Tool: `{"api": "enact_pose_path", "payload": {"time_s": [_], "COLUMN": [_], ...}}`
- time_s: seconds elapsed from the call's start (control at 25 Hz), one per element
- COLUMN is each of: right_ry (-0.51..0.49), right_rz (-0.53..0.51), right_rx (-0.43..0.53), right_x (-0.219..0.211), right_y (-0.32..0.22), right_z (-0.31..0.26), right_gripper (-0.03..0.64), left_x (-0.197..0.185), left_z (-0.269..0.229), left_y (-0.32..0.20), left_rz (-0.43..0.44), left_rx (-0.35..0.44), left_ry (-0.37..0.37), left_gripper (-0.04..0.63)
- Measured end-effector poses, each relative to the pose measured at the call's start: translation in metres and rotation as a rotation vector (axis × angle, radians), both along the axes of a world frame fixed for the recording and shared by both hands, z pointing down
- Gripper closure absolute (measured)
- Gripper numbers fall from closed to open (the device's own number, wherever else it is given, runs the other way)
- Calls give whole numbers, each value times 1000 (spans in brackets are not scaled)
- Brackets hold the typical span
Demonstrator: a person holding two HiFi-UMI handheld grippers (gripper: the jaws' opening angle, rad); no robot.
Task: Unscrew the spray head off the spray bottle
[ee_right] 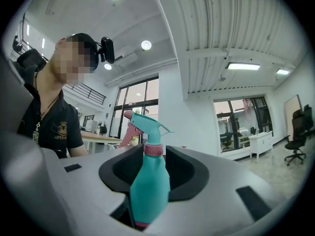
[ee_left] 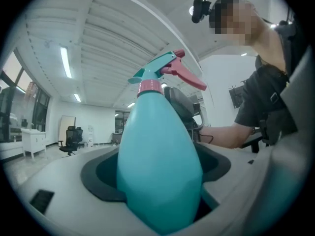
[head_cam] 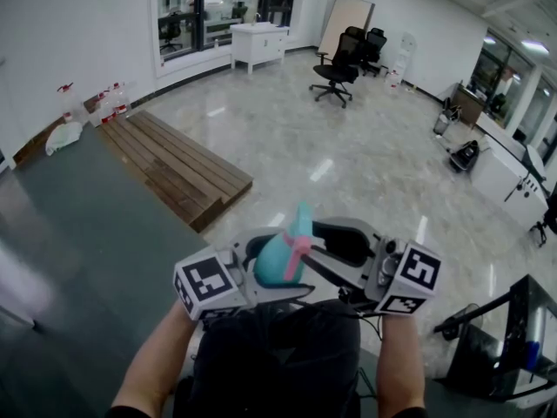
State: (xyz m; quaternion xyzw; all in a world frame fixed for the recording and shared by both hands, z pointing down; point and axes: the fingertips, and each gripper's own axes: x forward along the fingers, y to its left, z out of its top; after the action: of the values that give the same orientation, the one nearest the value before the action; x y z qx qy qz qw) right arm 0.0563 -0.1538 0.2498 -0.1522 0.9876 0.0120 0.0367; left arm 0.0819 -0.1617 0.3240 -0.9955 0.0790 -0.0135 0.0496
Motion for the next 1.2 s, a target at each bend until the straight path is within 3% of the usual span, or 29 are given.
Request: {"api": "enact_pose_path", "payload": {"time_s": [0.24,0.48,0.68,0.8,0.96,1.2], "right_ry": [48,70,68,109,172,165], "right_rz": [156,237,258,262,325,432], "right_rx": [22,76,64,39,17,-11], "right_x": [9,3,-13,-30,-38,-29], "right_y": [-15,-7,6,7,-2,-18], "right_z": [5,-5,-13,-9,-1,-1], "right_gripper": [463,468,529,529,529,529], "left_x": [-9,-31,-34,-34,-36,-36], "left_z": [3,12,19,19,15,6], "left_y": [-41,-78,-83,-84,-83,-81], "left_rz": [-277,-532,-606,-634,-639,-628], "left_rx": [39,11,2,17,25,36], "left_ry": [-38,-69,-84,-95,-86,-51], "left_gripper": [170,170,170,170,170,170]}}
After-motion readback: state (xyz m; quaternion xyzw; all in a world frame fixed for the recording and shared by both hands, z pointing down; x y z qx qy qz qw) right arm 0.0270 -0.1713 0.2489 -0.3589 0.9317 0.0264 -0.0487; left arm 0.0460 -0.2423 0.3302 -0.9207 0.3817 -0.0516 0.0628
